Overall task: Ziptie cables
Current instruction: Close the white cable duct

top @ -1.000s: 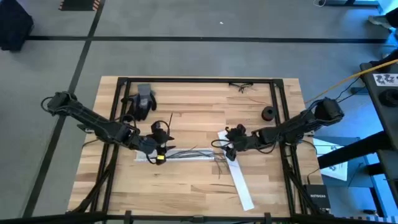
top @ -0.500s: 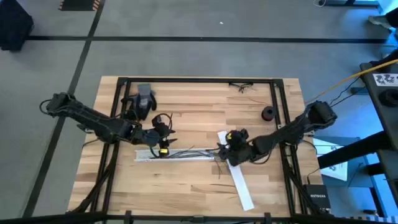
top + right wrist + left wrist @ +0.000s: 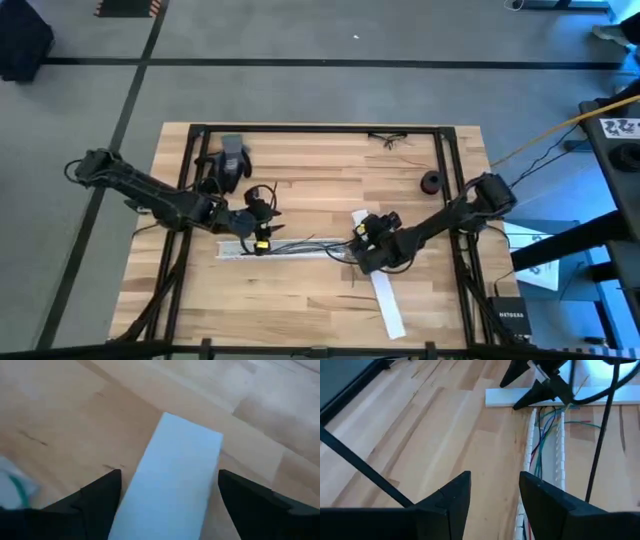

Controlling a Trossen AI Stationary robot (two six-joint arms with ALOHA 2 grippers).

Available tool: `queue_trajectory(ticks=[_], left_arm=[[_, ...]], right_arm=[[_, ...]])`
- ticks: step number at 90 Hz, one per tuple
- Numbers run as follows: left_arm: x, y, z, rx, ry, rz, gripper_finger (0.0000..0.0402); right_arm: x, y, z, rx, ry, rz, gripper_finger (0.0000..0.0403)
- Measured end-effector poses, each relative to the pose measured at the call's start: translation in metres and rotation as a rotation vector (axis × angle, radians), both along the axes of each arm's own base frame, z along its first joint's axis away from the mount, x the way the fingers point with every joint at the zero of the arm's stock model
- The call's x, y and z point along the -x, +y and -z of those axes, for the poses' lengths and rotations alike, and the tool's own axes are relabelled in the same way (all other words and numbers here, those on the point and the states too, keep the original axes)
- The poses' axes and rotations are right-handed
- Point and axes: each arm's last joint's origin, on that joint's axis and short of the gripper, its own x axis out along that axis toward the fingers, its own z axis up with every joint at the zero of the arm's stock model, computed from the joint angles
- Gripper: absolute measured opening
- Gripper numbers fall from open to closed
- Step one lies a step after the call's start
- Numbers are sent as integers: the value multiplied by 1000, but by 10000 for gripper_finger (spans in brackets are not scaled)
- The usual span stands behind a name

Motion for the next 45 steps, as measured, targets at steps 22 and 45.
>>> queue_trajectory(ticks=[22, 45], left_arm=[[0, 0, 0, 4, -3, -3, 164], [0, 0, 0, 3, -2, -3, 164]], right_arm=[[11, -4, 14, -50, -82, 10, 322], [11, -5, 16, -52, -94, 9, 246]])
